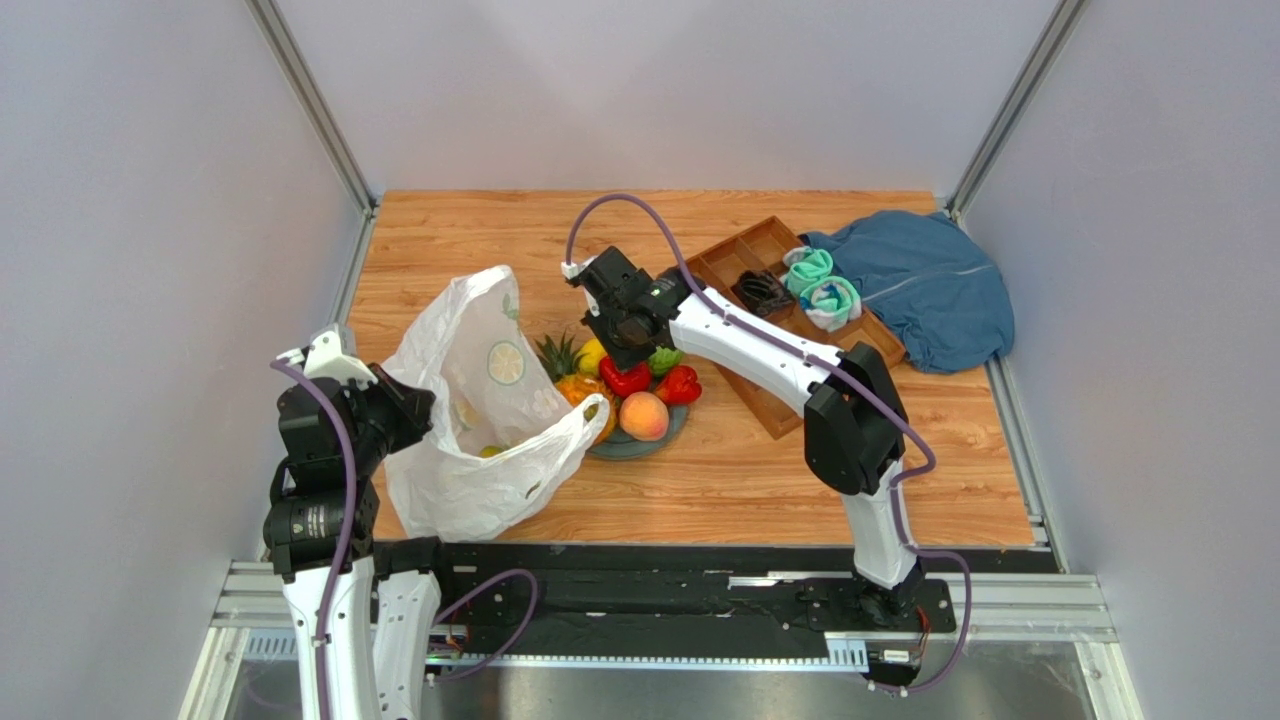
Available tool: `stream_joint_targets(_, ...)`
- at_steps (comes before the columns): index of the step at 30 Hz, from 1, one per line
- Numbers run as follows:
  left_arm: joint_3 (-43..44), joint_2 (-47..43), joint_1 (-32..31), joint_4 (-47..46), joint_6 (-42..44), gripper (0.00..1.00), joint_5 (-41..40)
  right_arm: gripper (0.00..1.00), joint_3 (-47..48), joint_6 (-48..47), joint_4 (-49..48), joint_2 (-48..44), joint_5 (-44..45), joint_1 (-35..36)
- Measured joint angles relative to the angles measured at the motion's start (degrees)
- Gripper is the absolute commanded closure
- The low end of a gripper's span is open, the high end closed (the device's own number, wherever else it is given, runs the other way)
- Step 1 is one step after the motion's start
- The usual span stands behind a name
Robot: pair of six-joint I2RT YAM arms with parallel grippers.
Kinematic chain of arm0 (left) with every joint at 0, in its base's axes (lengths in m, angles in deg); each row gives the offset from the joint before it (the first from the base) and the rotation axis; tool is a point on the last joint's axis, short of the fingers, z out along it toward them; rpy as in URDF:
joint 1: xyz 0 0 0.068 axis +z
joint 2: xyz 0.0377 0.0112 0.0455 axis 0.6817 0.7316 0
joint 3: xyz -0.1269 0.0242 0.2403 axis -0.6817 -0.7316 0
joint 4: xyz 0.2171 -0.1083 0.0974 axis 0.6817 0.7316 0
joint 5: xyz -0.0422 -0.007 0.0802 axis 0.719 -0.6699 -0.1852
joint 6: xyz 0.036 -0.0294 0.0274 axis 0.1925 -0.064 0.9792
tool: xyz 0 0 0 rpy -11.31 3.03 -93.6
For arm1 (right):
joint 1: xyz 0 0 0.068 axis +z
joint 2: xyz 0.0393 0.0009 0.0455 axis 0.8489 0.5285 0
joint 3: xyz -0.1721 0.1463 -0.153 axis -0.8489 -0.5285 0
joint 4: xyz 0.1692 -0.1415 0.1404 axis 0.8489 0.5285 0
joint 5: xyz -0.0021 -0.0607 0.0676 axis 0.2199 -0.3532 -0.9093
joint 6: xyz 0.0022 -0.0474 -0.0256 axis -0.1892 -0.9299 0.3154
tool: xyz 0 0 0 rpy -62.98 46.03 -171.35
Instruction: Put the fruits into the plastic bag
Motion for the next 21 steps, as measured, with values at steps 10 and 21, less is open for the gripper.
stream_joint_targets(10, 0.0, 0.0, 0.0, 0.0, 0.0, 1.00, 0.1, 1.00, 0.5, 0.0, 0.2, 0.0, -0.9, 0.0)
stream_joint_targets(21, -0.7, 0.0, 0.0, -0.3, -0.1, 1.00, 0.4, 1.00, 1.6, 0.0, 0.9, 0.0, -1.7, 0.0)
